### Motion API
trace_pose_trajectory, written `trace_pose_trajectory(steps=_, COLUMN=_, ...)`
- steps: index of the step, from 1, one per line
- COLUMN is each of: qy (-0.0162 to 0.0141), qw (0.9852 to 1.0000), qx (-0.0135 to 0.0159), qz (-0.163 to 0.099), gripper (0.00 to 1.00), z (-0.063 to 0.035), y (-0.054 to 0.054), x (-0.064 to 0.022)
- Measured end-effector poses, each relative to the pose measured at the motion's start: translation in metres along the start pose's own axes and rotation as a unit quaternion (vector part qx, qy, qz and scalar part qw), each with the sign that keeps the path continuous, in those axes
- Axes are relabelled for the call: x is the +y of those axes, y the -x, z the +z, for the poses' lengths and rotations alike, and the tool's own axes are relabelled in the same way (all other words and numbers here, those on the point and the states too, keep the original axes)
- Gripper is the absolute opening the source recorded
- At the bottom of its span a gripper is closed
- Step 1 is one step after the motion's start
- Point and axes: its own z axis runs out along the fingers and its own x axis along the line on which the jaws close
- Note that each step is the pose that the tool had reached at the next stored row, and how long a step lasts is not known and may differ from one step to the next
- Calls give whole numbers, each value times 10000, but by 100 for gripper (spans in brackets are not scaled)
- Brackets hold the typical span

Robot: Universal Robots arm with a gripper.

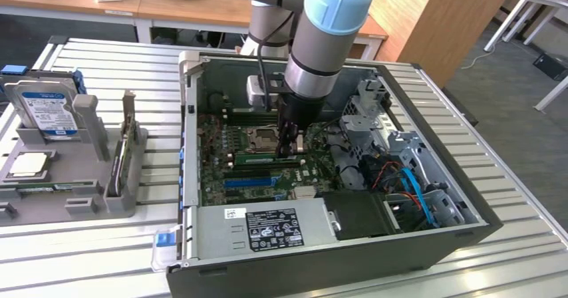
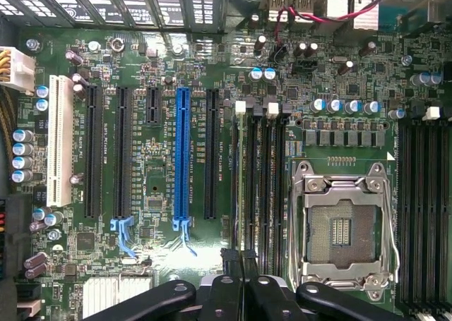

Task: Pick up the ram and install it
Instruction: 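Insert the ram into the slot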

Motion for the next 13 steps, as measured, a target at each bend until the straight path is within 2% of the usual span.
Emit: trace_pose_trajectory(steps=13, qy=-2, qw=10000, qx=-2, qz=20, gripper=12, z=16, y=11, x=-1)
